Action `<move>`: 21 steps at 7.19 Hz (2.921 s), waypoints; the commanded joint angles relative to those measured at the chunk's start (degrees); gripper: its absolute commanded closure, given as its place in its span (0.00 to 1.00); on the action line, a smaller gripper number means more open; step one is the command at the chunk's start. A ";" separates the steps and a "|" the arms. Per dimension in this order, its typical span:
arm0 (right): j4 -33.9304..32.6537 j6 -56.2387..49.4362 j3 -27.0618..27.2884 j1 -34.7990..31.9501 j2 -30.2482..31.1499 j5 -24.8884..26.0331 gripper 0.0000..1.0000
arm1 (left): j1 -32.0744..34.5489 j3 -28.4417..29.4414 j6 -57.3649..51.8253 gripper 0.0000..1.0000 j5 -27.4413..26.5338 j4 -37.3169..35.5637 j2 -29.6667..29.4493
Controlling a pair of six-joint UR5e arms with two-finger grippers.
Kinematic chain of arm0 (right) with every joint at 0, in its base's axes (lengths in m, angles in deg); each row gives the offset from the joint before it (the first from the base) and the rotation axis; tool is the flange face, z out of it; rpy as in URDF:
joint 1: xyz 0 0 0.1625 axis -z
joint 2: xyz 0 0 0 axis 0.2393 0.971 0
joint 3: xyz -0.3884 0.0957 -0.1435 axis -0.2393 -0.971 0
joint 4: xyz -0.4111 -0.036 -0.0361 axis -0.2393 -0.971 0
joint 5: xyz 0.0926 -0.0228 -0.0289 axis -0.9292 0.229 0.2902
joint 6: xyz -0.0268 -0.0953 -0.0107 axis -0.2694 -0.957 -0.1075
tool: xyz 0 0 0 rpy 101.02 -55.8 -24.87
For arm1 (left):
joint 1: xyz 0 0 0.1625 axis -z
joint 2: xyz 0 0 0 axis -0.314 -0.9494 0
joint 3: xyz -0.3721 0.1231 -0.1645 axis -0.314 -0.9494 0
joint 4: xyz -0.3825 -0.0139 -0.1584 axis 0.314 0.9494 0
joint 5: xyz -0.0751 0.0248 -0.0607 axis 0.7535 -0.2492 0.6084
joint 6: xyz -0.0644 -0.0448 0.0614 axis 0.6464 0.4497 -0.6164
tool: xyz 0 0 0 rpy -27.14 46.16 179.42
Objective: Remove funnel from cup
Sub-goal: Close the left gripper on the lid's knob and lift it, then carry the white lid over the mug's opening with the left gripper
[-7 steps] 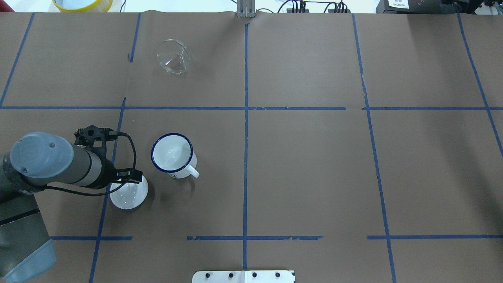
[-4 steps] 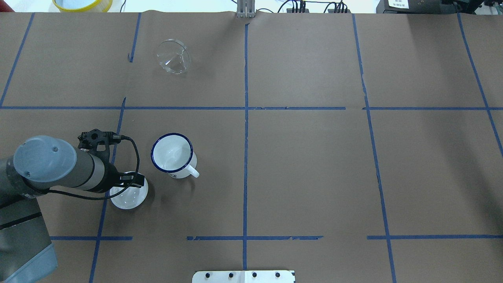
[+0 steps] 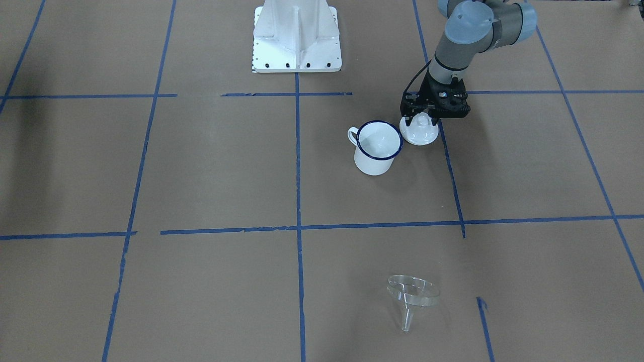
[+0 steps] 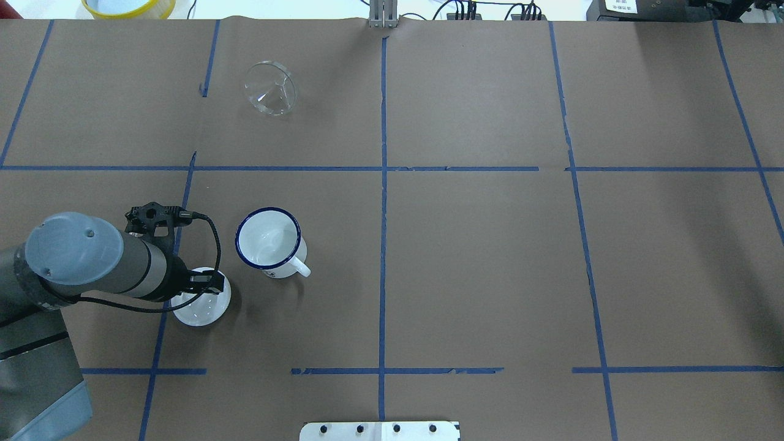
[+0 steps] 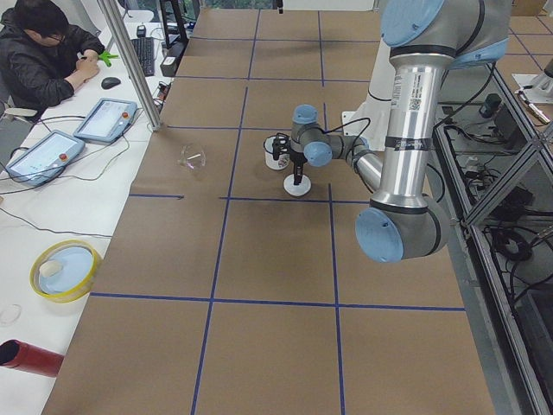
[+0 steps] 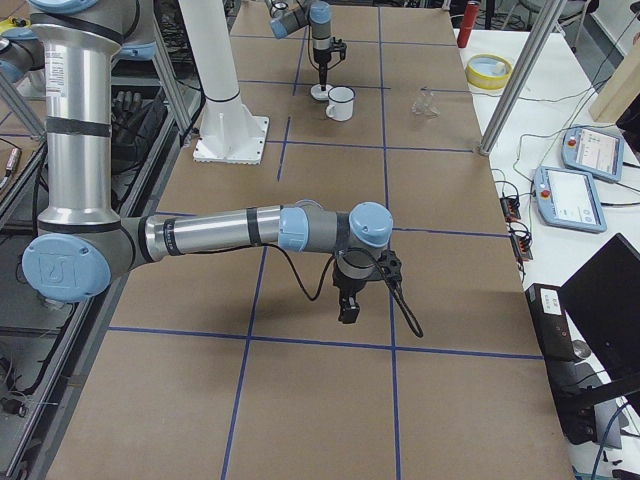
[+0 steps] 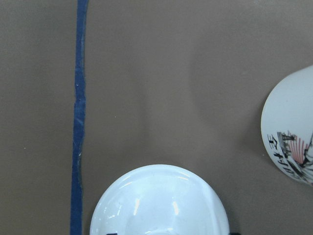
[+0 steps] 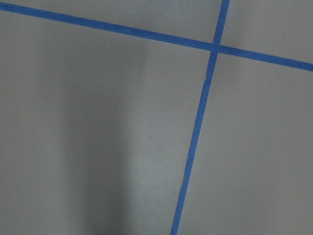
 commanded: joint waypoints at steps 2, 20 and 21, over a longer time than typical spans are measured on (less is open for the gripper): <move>0.00 -0.02 0.00 0.00 0.00 0.00 0.00 | -0.01 -0.09 0.00 0.46 0.00 -0.28 0.07; 0.00 -0.02 0.00 0.00 0.00 0.00 0.00 | 8.61 2.02 0.88 1.00 4.83 -25.33 -24.54; 0.00 -0.02 0.00 0.00 0.00 0.00 0.00 | 8.52 2.11 0.88 1.00 4.83 -25.25 -24.54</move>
